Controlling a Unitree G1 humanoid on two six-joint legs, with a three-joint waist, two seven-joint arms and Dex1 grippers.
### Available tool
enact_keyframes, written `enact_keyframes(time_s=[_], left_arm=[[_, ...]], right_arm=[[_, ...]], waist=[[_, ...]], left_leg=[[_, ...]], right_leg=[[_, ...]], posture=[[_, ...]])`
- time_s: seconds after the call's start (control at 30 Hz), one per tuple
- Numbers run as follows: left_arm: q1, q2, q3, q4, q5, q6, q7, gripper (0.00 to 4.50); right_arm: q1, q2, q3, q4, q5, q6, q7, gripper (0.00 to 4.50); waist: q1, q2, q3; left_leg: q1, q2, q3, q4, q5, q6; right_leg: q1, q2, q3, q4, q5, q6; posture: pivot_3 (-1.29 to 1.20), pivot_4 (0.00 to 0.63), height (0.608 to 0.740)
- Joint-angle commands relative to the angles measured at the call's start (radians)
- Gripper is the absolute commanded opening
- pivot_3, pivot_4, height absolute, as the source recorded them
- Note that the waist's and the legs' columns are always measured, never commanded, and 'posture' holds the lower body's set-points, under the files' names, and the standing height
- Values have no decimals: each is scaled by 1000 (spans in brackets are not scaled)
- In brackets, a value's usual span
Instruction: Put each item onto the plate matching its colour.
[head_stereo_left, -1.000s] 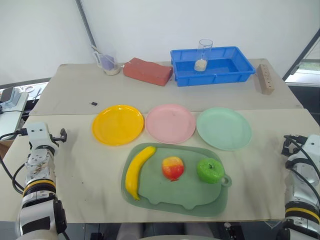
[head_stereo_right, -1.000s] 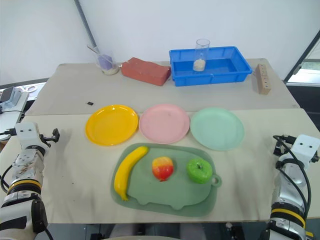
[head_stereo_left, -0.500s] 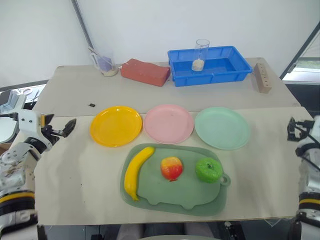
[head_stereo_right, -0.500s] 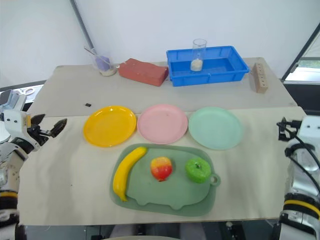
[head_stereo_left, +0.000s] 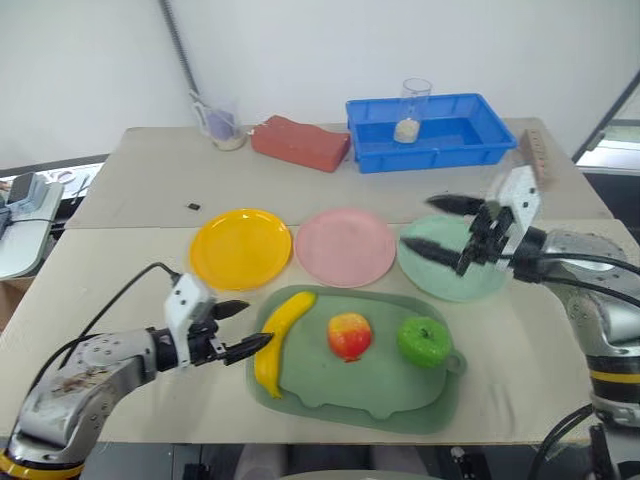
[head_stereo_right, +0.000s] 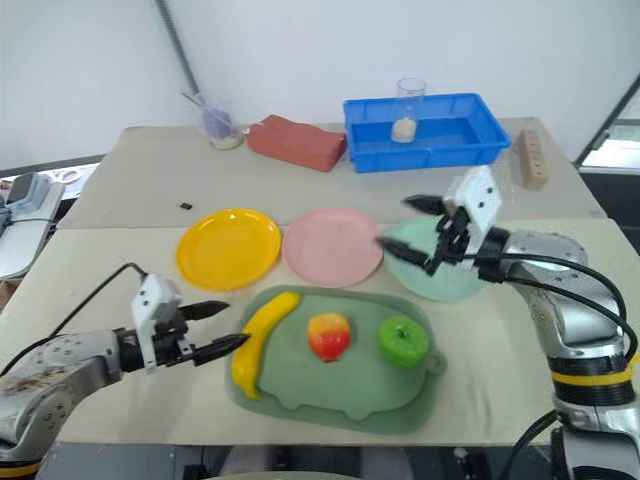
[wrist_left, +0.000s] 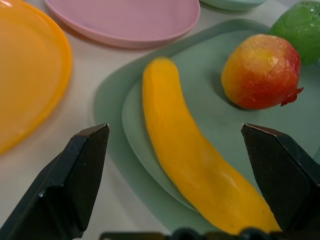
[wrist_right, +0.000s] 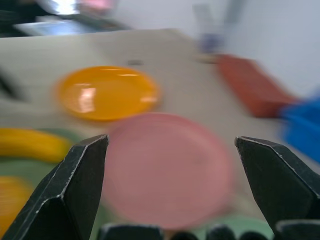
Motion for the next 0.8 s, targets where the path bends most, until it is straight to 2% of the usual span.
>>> enact_keyframes(time_s=[0.03,0.17,0.33,0.43,0.6,0.63,0.8], left_arm=[[-51,-34,-61,-11,52,-3,43,4500],[-89,-88,-157,51,154,-62,60,4500],[-100,-120,-204,93,224,-95,66,4500],[-101,-130,-203,100,233,-105,59,3563],[-105,-138,-196,102,238,-111,54,1414],[-105,-139,-193,101,237,-110,53,1181],[-91,-120,-136,102,217,-89,48,1177]], right_arm=[[29,-72,-2,-148,100,108,81,4467],[62,-134,3,-240,121,136,129,4467],[30,-108,3,-272,139,167,88,4467],[24,-91,7,-273,130,171,70,4500],[43,-81,19,-252,67,130,67,4500],[42,-78,19,-250,63,129,66,4500],[15,-53,8,-249,82,149,53,4500]], waist=[[6,-1,0],[4,-1,0],[-7,-1,-1],[-4,-1,-1],[0,0,-2],[-1,0,-2],[-3,0,-2]], left_leg=[[-1,-1,0,0,0,-1],[-2,-2,2,1,-1,-2],[-2,-1,1,1,-2,-1],[-2,0,1,1,-2,0],[-2,0,1,1,-2,0],[-2,0,1,1,-2,0],[-2,0,1,1,-2,0]], right_leg=[[0,-2,-1,-1,0,0],[0,-5,-1,-7,0,-1],[0,-4,-1,-11,1,-2],[-1,-2,-2,-10,2,-2],[0,-3,-2,-10,2,-2],[0,-3,-2,-10,2,-2],[0,-2,-3,-10,2,-2]], posture=[[0,150,740],[0,150,740],[0,150,740],[0,150,740],[0,150,740],[0,150,740],[0,150,740]])
